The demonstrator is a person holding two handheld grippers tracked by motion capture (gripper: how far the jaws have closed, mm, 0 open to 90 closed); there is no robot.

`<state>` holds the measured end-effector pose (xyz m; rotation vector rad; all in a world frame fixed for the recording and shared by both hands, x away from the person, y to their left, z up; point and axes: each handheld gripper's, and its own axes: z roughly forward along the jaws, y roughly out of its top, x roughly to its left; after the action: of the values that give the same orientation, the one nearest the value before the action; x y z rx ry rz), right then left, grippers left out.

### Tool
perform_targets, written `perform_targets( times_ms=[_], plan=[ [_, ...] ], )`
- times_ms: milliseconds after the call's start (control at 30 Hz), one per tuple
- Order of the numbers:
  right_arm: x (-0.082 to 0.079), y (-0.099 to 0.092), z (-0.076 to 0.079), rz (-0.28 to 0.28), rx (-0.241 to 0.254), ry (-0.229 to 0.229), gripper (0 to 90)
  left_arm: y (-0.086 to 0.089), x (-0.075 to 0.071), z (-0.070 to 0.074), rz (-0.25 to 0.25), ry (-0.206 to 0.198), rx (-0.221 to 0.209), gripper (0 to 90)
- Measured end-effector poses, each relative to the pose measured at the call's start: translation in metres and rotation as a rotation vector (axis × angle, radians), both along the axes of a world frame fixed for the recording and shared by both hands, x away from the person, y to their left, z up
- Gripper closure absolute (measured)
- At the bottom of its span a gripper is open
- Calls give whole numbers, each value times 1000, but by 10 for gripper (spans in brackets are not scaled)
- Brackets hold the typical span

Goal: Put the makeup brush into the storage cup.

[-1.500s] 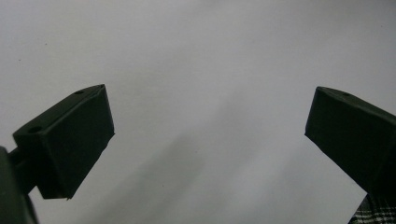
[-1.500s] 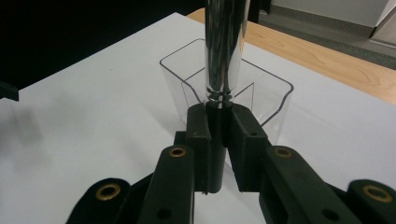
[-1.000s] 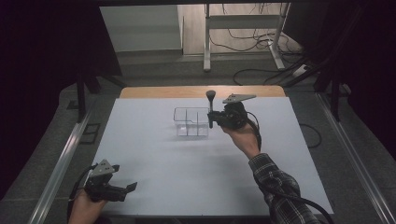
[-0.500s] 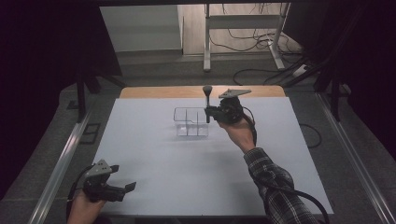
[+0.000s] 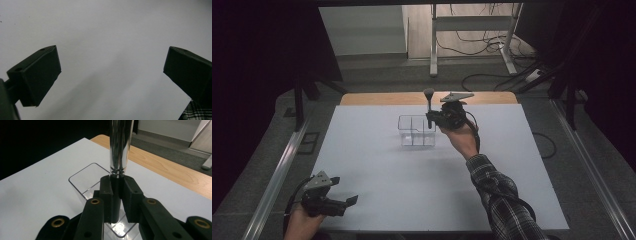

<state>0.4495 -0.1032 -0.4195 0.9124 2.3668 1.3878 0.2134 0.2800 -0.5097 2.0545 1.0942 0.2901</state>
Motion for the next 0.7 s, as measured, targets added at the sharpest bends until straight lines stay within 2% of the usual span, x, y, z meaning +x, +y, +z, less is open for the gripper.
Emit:
perform_targets(
  times_ms=[700],
  plan=[
    [6, -1, -18, -23, -23, 8, 785, -2, 0, -1, -5, 8, 8, 13]
  ],
)
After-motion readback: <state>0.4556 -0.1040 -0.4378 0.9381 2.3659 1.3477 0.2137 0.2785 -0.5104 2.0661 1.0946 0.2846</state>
